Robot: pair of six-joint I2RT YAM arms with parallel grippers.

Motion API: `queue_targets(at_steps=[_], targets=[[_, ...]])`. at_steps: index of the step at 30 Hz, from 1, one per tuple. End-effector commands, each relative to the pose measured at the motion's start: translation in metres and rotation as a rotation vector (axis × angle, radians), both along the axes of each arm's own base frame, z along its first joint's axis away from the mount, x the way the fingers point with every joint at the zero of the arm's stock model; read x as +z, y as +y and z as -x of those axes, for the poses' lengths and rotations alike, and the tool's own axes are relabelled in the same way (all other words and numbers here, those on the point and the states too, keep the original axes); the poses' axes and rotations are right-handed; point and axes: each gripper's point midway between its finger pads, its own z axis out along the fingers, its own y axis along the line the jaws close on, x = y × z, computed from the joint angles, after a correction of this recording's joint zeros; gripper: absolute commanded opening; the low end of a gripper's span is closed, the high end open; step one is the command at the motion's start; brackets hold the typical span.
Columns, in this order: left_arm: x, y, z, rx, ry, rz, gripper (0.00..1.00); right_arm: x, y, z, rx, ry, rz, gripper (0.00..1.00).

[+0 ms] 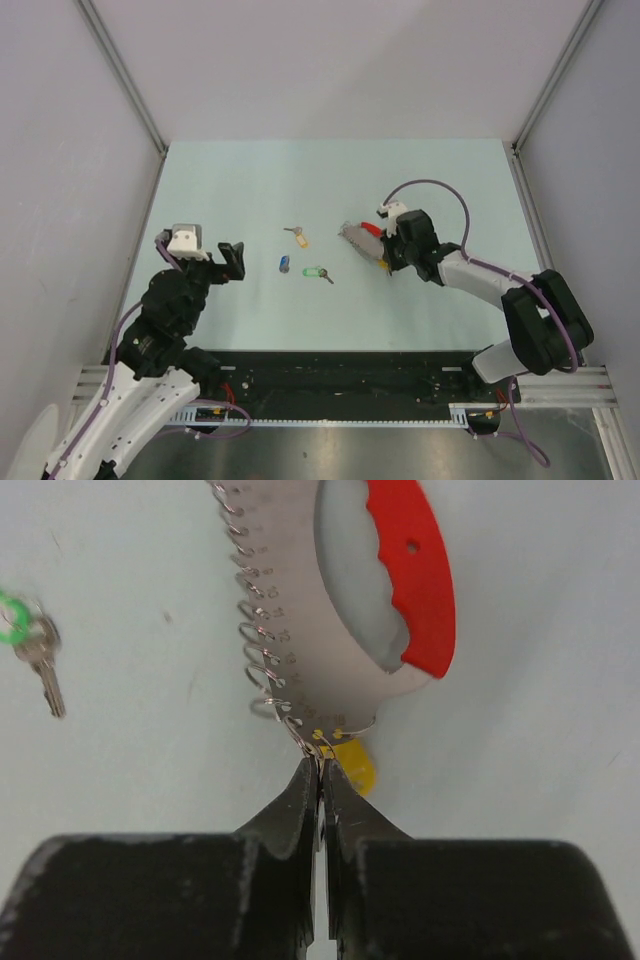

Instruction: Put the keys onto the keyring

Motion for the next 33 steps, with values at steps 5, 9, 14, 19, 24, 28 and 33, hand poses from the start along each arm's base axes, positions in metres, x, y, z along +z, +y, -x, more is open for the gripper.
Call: queue_targets(at_steps=[5, 9, 14, 19, 24, 28, 33], targets=[[0.015, 0.029, 0.002, 0.135, -0.052, 0.052, 1.0, -0.025, -0.028, 0.041, -0.251, 0.159, -0.132, 0.18], [0.022, 0.038, 0.007, 0.167, -0.084, 0.061, 1.0, 0.012, -0.043, 0.034, -0.337, 0.045, -0.224, 0.57], [0.035, 0.044, 0.015, 0.167, -0.164, 0.089, 1.0, 0.072, -0.061, 0.031, -0.402, -0.146, -0.305, 0.84], [0.041, 0.049, 0.02, 0.179, -0.195, 0.099, 1.0, 0.139, -0.096, 0.04, -0.5, -0.37, -0.381, 1.0], [0.05, 0.053, 0.025, 0.192, -0.235, 0.148, 1.0, 0.194, -0.127, 0.061, -0.554, -0.574, -0.424, 1.0], [0.061, 0.058, 0.035, 0.193, -0.309, 0.214, 1.0, 0.228, -0.15, 0.085, -0.585, -0.709, -0.445, 1.0], [0.077, 0.065, 0.051, 0.182, -0.419, 0.28, 1.0, 0.253, -0.178, 0.113, -0.632, -0.844, -0.432, 1.0]])
